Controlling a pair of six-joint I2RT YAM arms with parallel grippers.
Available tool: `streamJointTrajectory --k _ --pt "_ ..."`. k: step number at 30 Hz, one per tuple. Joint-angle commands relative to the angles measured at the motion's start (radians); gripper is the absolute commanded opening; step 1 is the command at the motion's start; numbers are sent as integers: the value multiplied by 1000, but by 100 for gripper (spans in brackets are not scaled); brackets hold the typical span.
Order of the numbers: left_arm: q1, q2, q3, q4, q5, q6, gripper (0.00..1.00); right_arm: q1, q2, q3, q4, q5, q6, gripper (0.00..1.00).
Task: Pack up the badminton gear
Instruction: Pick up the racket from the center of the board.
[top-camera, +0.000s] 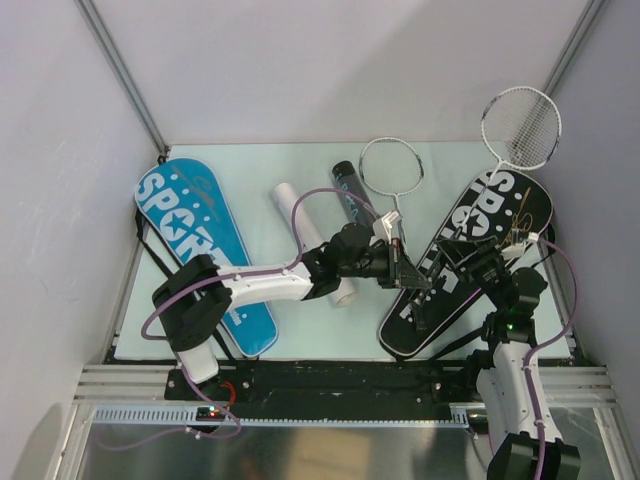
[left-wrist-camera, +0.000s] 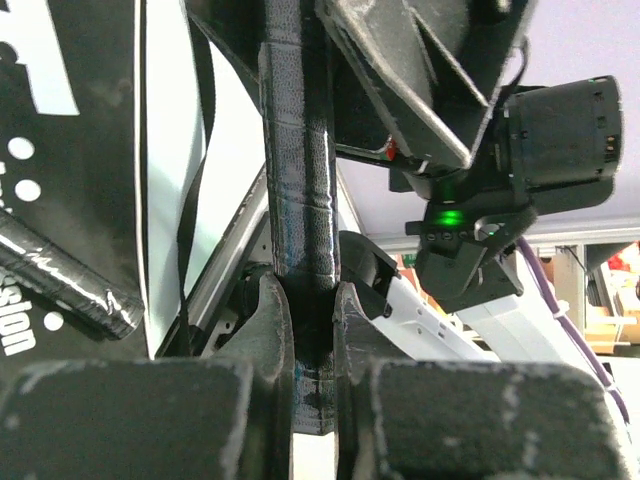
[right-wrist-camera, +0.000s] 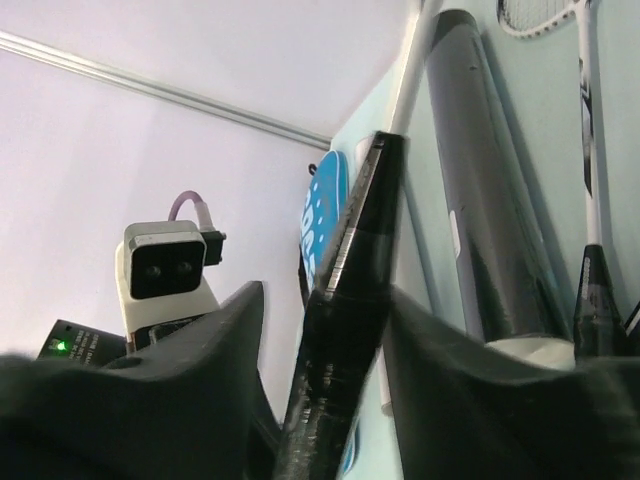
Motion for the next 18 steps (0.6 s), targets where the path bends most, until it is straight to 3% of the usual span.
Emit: streamJointTrajectory --k 1,3,5,8,10,18 --pt "7 -67 -15 149 16 -28 0 -6 -21 -7 176 7 68 40" --pt "7 -65 -25 157 18 -25 0 -8 -34 -9 180 29 75 14" --pt "7 -72 -44 157 17 2 9 -10 -52 5 159 59 64 3" --pt "8 -106 -103 155 3 79 40 -10 -63 105 -24 82 -13 0" --pt "8 -130 -152 136 -25 150 52 -11 -53 178 -144 83 -67 0" --pt "-99 -127 -199 -37 -242 480 58 -9 0 376 -461 54 -145 0"
